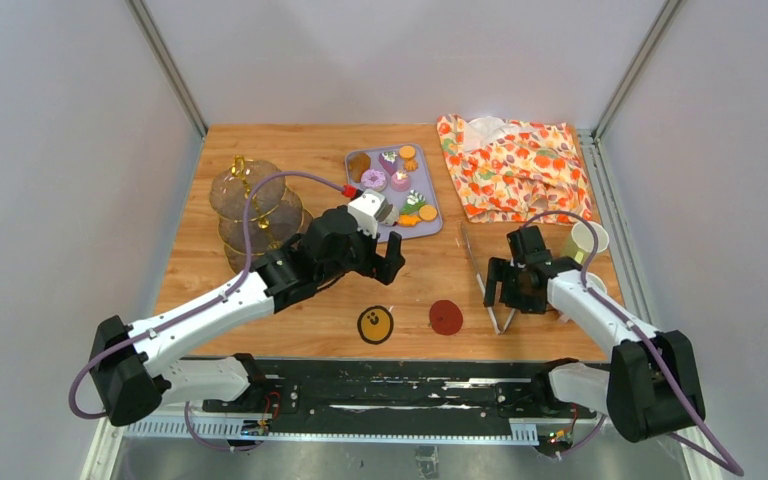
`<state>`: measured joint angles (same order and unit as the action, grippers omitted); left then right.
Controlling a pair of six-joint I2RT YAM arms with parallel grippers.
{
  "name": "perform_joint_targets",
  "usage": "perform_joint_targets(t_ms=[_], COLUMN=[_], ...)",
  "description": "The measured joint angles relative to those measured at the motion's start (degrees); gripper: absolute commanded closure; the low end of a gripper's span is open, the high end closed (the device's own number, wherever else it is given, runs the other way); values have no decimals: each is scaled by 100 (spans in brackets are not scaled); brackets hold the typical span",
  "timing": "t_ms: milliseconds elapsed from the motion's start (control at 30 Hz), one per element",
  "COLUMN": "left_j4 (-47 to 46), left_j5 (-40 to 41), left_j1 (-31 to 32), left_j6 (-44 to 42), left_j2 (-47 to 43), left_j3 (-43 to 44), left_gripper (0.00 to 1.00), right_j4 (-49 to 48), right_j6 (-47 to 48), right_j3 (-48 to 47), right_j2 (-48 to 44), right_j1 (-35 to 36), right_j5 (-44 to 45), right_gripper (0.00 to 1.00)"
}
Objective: Serve the afternoon tea
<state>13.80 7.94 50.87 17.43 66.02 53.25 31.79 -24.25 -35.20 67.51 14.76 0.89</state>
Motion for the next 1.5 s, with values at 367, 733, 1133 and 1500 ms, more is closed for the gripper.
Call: perform_joint_targets(t_ms=[367,733,1133,1500], left_j4=[0,4,4,4], left_j5=[-4,42,74,127], left_j1=[0,0,0,0], left_j6=[2,-24,-28,-48], left_j2=[98,131,131,131], left_j3=[4,42,42,42], left_gripper=[2,2,2,2], right_j4=[-247,-553,-772,-485], right_j6=[-11,-131,-164,286], right_j3=[0,-186,-175,-546], right_j2=[348,833,850,1244], right_j1=[85,328,466,1355], right_j5=[26,457,444,315], right_gripper=[16,39,74,99])
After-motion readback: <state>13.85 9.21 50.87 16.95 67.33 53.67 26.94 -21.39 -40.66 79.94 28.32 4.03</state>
